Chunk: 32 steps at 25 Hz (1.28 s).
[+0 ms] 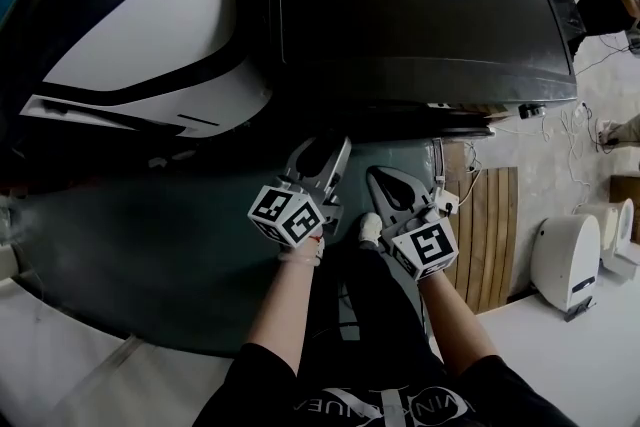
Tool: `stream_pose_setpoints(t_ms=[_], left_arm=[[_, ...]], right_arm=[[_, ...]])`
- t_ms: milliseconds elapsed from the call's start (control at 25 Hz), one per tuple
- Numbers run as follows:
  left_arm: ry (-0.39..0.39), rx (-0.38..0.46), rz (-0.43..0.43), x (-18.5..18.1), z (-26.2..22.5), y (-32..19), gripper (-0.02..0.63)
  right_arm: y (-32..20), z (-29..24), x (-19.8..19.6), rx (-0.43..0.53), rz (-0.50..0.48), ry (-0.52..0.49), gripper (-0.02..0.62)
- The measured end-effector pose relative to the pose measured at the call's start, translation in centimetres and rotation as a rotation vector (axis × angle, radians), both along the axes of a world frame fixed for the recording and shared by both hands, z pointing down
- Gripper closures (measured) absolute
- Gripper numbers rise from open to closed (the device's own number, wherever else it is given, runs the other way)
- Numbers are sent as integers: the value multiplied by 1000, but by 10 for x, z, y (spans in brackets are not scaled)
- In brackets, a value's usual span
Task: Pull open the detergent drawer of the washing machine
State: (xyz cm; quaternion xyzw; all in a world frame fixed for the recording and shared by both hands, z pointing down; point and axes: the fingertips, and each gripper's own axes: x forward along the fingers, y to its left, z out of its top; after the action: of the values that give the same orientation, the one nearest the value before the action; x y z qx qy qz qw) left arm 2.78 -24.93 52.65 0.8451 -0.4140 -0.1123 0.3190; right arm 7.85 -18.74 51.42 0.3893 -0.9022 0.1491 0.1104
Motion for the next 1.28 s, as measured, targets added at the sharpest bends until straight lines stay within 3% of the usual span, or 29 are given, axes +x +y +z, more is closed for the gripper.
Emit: stream_pose_setpoints(t_ms=[400, 880, 1280], left_arm=[[204, 10, -7, 12, -3, -18, 437], [450, 29, -88, 8, -4, -29, 425], [567, 9, -140, 9, -4, -29, 449]], right_arm=[[-5, 11, 3, -19, -17, -7, 583], [-2, 20, 6, -17, -34, -15, 583], [-2, 18, 13, -19, -48, -18, 583]])
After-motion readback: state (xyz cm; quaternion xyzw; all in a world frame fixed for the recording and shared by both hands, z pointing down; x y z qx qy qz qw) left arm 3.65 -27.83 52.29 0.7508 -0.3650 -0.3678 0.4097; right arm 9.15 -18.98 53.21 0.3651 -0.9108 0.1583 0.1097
